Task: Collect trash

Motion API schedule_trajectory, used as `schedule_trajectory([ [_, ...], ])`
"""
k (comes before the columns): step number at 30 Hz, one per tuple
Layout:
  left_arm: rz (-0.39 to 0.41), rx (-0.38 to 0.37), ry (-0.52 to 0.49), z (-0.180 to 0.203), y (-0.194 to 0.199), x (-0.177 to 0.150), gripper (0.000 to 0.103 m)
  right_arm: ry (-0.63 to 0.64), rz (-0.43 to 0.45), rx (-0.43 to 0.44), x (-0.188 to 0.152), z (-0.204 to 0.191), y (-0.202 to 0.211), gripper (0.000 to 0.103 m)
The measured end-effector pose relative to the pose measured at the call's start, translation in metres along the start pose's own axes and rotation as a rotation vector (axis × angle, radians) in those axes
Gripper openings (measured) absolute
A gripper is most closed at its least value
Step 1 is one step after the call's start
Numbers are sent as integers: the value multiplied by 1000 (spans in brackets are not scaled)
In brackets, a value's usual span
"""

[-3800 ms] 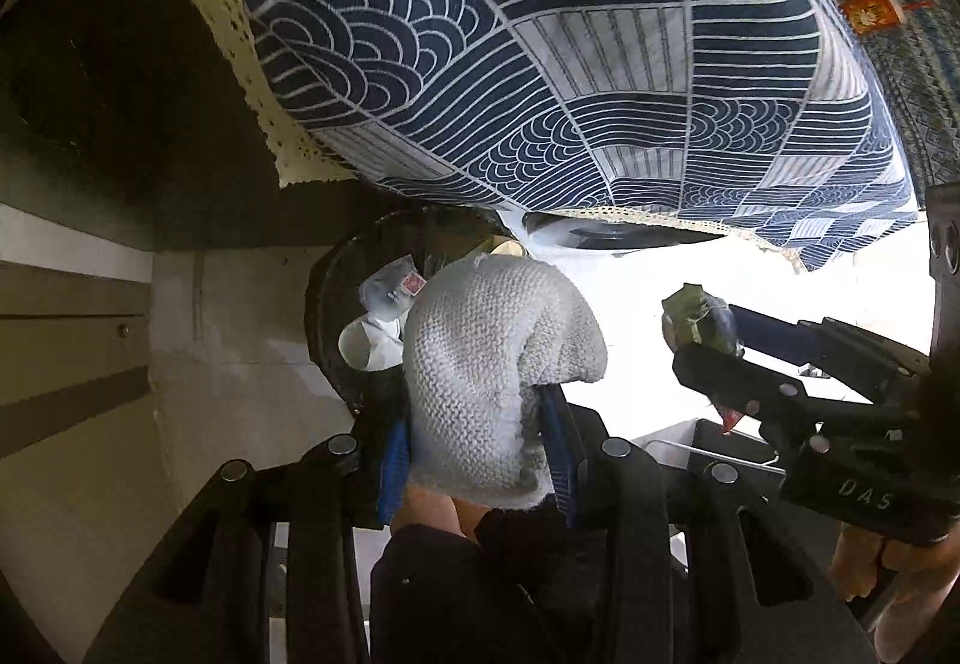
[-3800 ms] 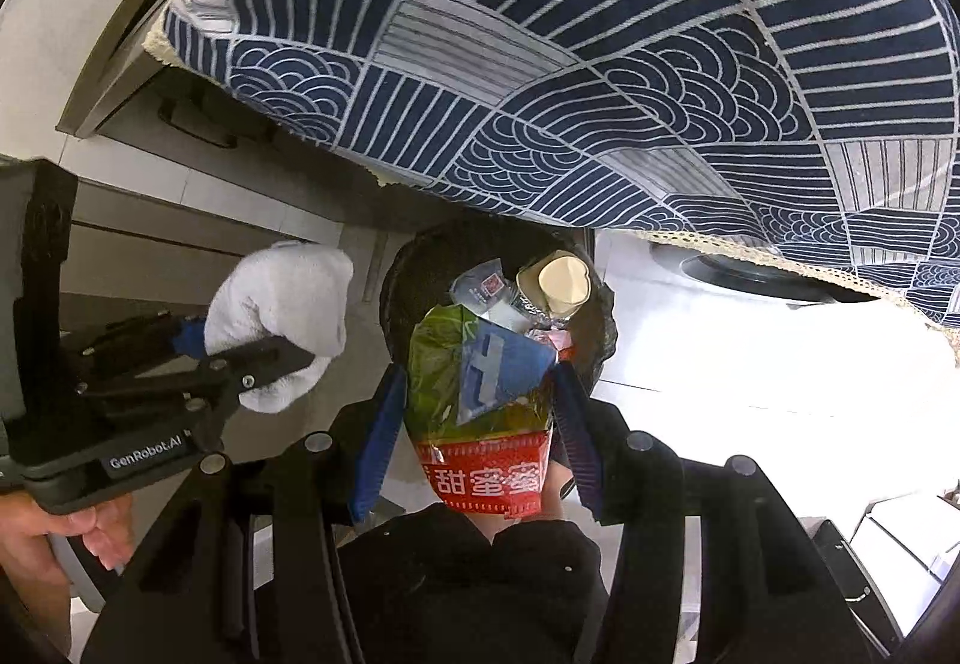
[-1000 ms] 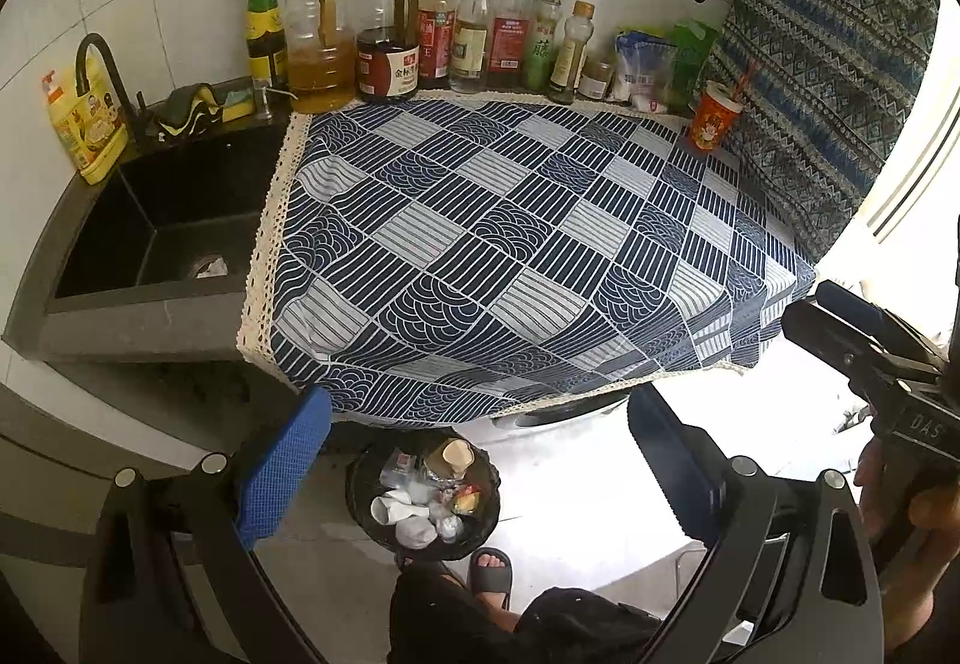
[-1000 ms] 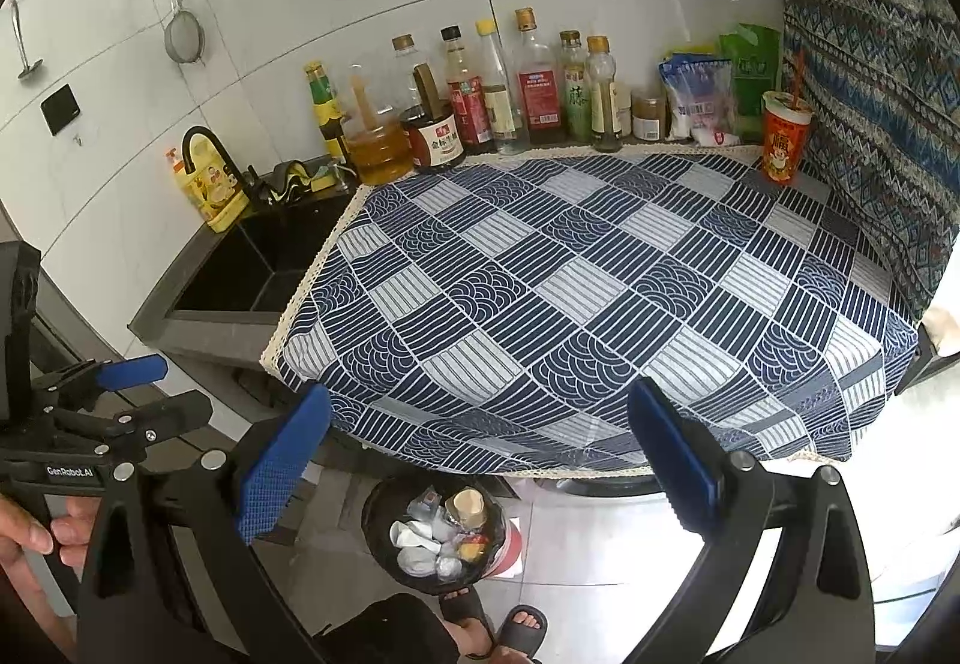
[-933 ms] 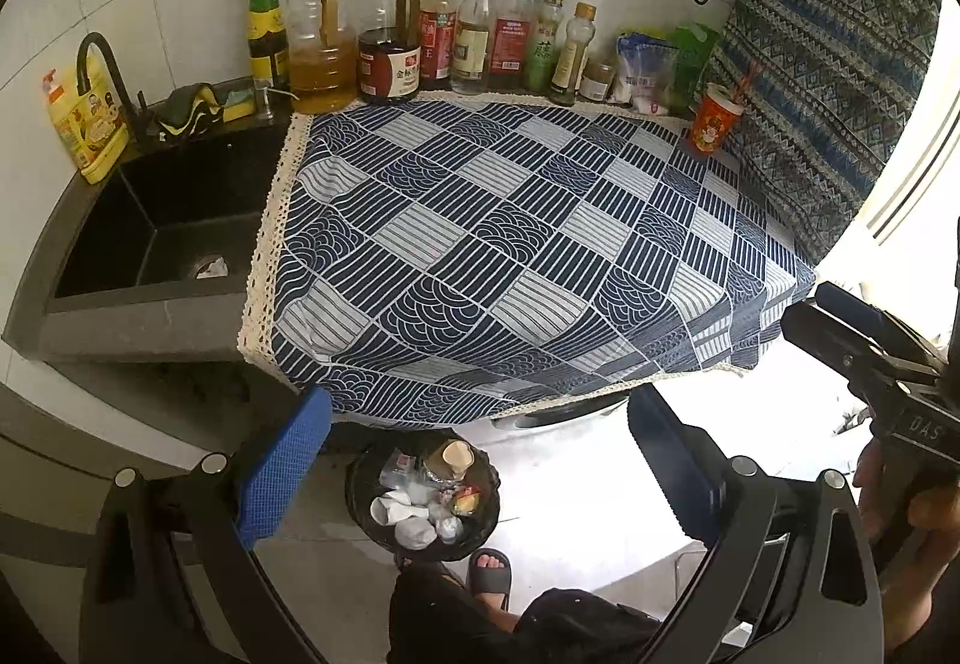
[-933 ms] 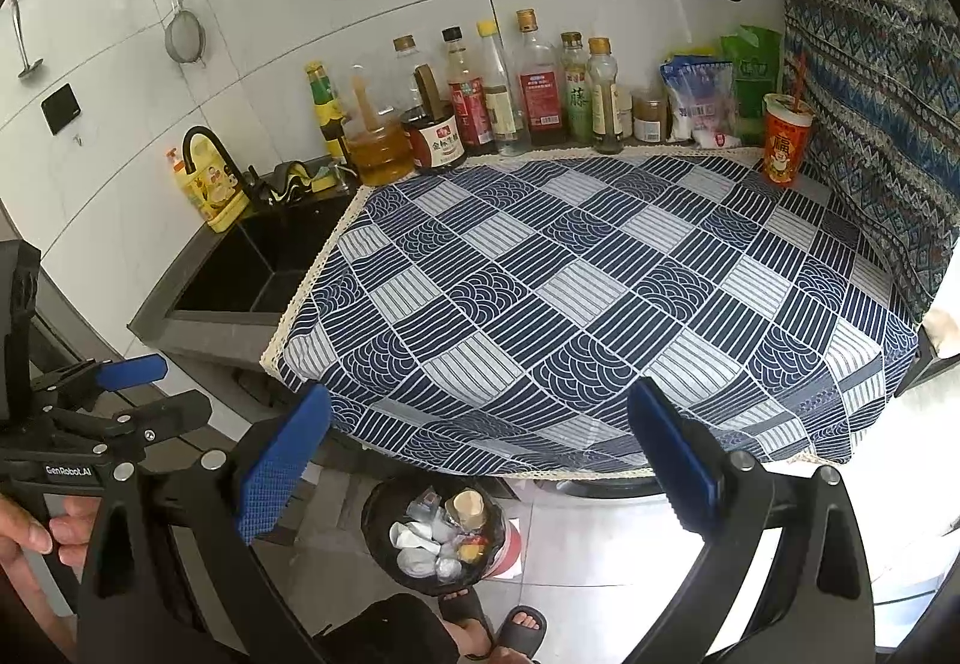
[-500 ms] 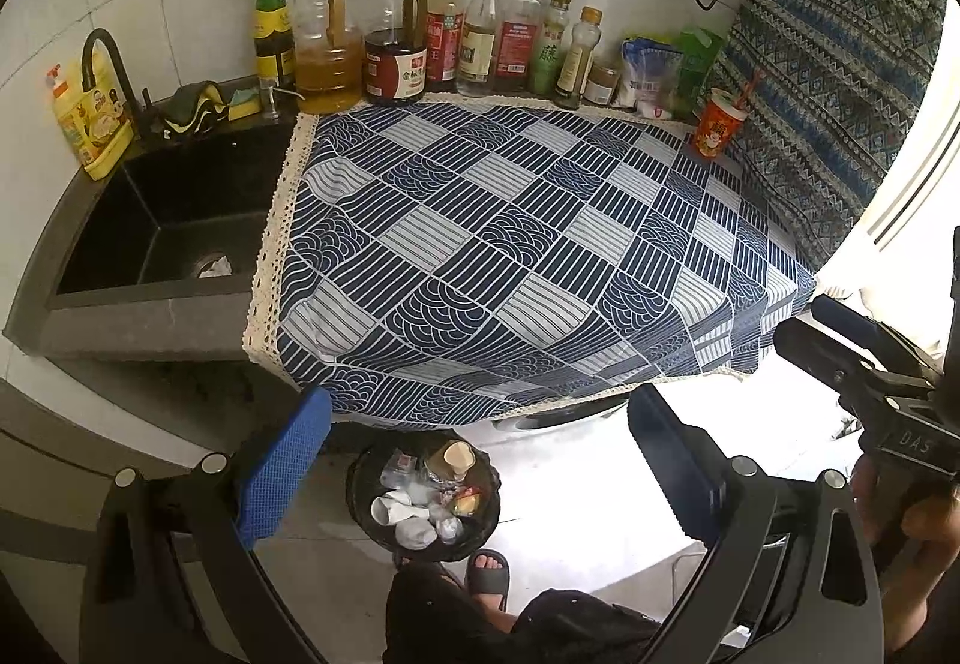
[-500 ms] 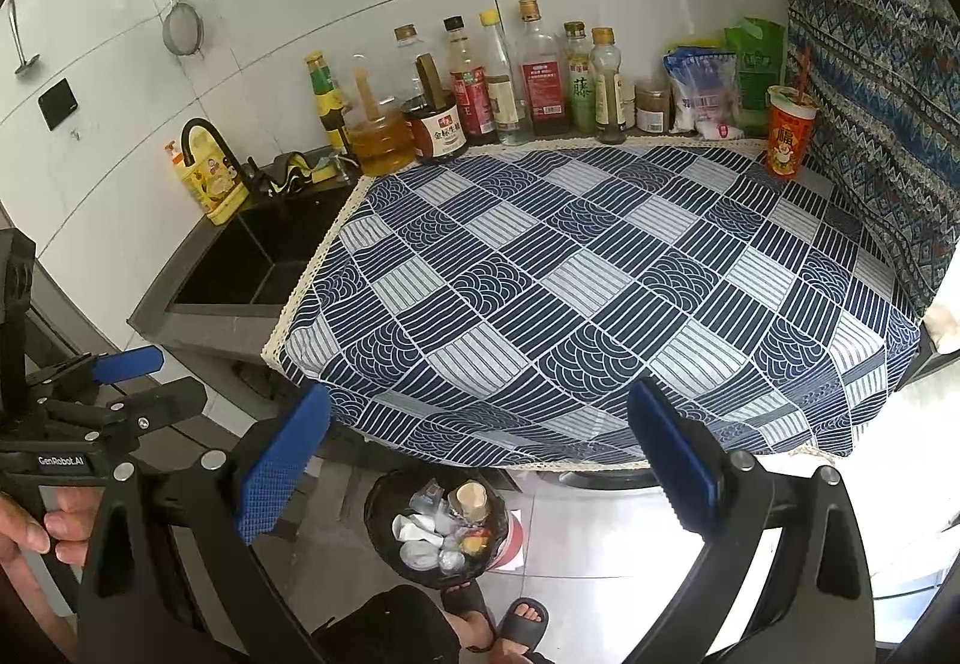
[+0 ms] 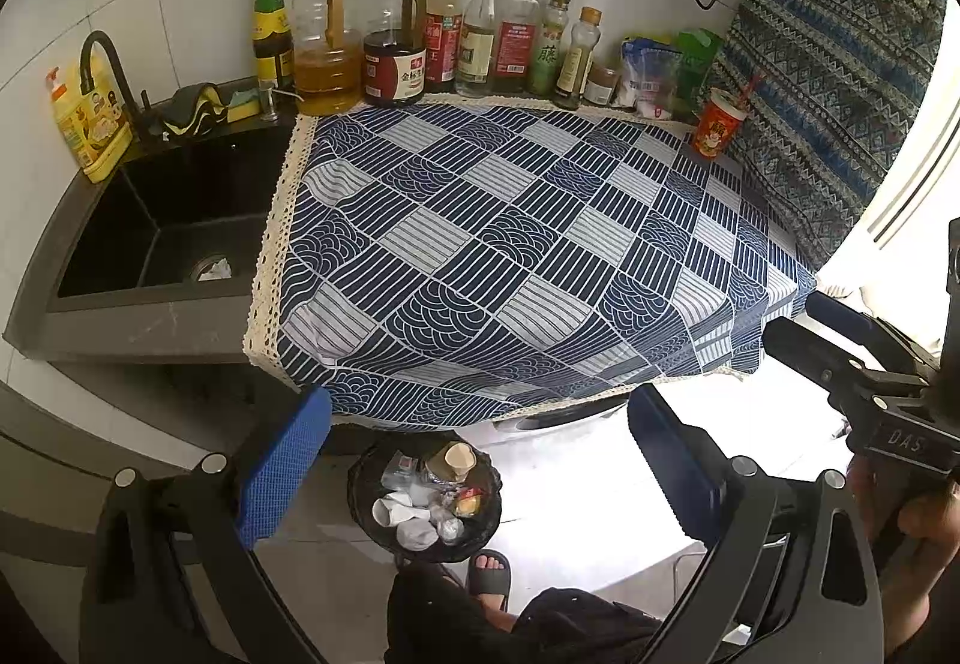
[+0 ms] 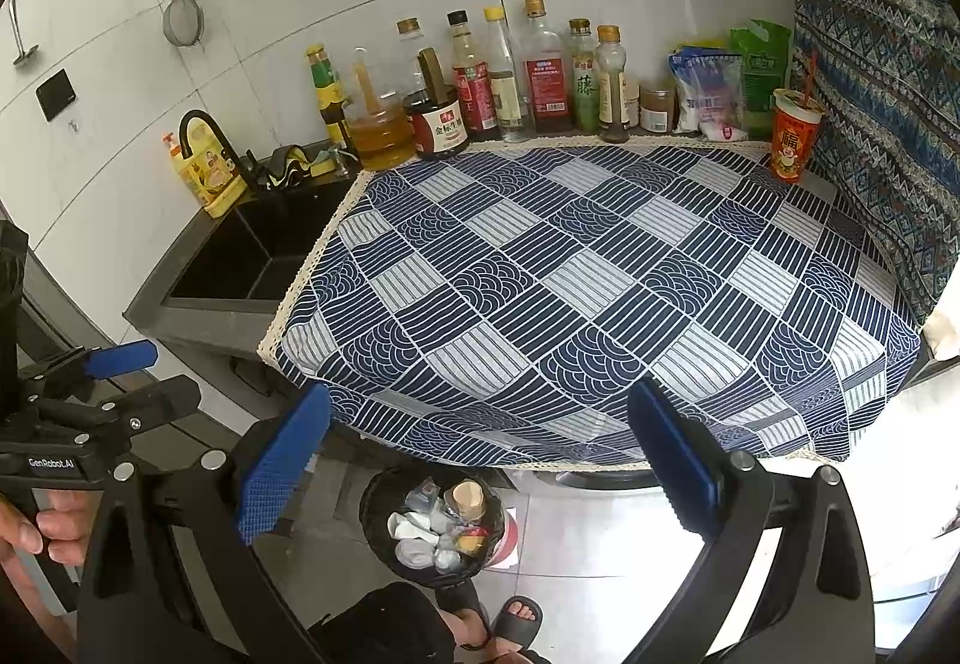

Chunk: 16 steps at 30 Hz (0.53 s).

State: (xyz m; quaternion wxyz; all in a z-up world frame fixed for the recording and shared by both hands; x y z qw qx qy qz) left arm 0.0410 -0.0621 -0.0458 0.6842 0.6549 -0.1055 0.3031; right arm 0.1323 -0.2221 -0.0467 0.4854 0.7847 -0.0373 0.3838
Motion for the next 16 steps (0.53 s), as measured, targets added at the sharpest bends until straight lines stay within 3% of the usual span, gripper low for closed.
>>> schedule_trajectory([
  [16,1,-4,5,-1,-3,4,96,-2,-10,5,-1,4,-5,98],
])
Point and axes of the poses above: each gripper's, at about its wrist camera, not at the fingertips, and y roughly against the way its jaws point, z to its right, x to its top, the point moved 9 cm from there along -y, roughly the way its jaws point, and after that the axes turned 1 degree about -y, right-handed, at the moved point
